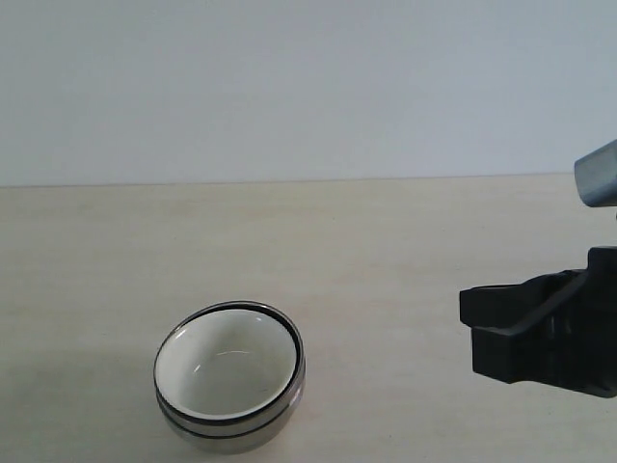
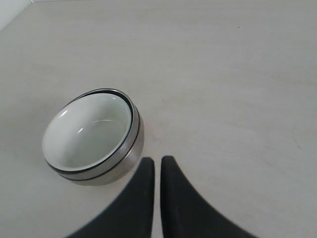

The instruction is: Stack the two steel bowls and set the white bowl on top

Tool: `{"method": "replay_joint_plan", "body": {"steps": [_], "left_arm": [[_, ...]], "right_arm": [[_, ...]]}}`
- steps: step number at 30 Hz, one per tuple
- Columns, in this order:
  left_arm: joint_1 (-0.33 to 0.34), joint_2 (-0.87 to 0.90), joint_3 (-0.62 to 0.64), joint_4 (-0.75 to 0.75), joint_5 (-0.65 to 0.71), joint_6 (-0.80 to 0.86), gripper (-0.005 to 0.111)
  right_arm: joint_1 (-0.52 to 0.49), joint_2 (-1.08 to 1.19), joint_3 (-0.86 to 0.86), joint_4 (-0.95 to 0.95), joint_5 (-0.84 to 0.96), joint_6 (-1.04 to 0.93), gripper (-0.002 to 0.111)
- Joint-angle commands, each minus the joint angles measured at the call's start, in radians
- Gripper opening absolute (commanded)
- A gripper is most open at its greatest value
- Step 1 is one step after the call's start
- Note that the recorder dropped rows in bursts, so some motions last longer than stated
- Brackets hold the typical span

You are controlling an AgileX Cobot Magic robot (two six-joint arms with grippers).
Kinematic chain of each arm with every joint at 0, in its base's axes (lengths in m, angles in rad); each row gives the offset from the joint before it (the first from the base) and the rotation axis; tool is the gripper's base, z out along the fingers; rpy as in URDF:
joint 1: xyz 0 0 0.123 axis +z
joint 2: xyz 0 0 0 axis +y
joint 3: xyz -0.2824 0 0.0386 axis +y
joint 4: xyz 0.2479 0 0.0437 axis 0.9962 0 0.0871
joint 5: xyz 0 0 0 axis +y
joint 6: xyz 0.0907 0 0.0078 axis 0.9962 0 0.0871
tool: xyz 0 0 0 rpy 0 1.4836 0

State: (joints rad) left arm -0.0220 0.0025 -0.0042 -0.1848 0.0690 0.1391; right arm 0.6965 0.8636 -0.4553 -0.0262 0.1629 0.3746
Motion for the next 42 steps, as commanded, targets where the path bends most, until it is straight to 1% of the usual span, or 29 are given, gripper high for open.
{"method": "replay_joint_plan", "body": {"steps": [1, 4, 8, 11, 32, 34, 37, 38, 42], "left_arm": [[0.003, -0.003, 0.004, 0.125, 0.064, -0.132, 0.004], [0.003, -0.003, 0.004, 0.160, 0.121, -0.156, 0.004], [0.003, -0.003, 0.004, 0.160, 0.202, -0.147, 0.004], [0.003, -0.003, 0.004, 0.148, 0.238, -0.147, 0.004], [0.003, -0.003, 0.004, 0.148, 0.238, -0.147, 0.004], [0.003, -0.003, 0.004, 0.148, 0.238, -0.147, 0.004], [0.003, -0.003, 0.004, 0.148, 0.238, -0.147, 0.004], [0.003, -0.003, 0.004, 0.148, 0.238, -0.147, 0.004], [0.003, -0.003, 0.004, 0.148, 0.238, -0.147, 0.004]], "right_arm": [[0.001, -0.005, 0.003, -0.006, -0.001, -0.002, 0.000], [0.001, -0.005, 0.003, -0.006, -0.001, -0.005, 0.000], [0.001, -0.005, 0.003, -0.006, -0.001, -0.005, 0.000], [0.001, -0.005, 0.003, -0.006, -0.001, -0.005, 0.000], [0.001, -0.005, 0.003, -0.006, -0.001, -0.007, 0.000], [0.001, -0.005, 0.003, -0.020, 0.001, -0.046, 0.000], [0.001, -0.005, 0.003, -0.017, -0.001, -0.047, 0.000], [-0.007, -0.005, 0.003, -0.017, -0.002, -0.056, 0.000], [-0.105, -0.143, 0.051, -0.017, -0.008, -0.063, 0.000]]}}
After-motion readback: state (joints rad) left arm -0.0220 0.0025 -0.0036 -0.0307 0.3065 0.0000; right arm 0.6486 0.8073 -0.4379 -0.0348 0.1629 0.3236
